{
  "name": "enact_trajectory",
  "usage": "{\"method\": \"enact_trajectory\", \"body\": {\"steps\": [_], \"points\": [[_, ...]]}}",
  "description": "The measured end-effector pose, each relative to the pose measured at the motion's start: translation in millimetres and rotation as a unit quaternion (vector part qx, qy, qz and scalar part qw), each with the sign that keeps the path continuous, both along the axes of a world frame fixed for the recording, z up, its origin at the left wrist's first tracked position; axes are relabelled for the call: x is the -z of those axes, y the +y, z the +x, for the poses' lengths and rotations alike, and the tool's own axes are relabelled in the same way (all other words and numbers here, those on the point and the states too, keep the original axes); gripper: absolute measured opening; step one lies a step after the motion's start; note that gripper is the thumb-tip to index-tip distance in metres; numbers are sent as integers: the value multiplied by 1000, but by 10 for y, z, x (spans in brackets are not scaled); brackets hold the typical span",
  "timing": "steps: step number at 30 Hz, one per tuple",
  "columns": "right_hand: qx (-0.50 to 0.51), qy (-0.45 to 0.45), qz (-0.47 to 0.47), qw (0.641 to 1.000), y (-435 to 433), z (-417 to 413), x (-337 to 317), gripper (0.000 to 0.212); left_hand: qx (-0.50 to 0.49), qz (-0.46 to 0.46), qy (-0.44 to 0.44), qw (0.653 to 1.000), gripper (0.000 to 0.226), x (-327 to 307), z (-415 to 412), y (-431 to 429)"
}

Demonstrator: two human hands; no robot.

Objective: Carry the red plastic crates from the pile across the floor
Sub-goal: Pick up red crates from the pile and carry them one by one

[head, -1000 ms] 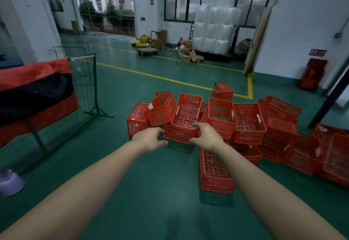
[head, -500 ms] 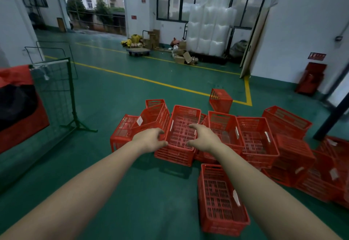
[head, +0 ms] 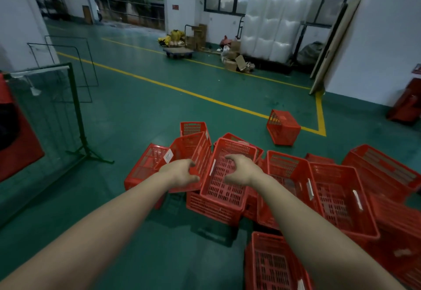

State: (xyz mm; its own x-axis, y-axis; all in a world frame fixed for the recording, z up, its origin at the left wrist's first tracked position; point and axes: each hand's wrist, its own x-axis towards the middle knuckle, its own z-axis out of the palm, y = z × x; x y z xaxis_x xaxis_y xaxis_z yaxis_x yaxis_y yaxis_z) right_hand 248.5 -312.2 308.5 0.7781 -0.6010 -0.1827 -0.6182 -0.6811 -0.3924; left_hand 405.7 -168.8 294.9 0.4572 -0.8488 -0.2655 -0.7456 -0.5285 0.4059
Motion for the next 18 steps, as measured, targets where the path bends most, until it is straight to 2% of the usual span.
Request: {"method": "enact_trajectory", "body": {"steps": [8,18], "points": [[-43,47,-33,997,-1357,999,93,82,-60,-16,10,998,49,56,740,-1120],[-99,98,-31,990,-2342,2272,479,81,-80,14,57,995,55,524,1857,-2047]]}}
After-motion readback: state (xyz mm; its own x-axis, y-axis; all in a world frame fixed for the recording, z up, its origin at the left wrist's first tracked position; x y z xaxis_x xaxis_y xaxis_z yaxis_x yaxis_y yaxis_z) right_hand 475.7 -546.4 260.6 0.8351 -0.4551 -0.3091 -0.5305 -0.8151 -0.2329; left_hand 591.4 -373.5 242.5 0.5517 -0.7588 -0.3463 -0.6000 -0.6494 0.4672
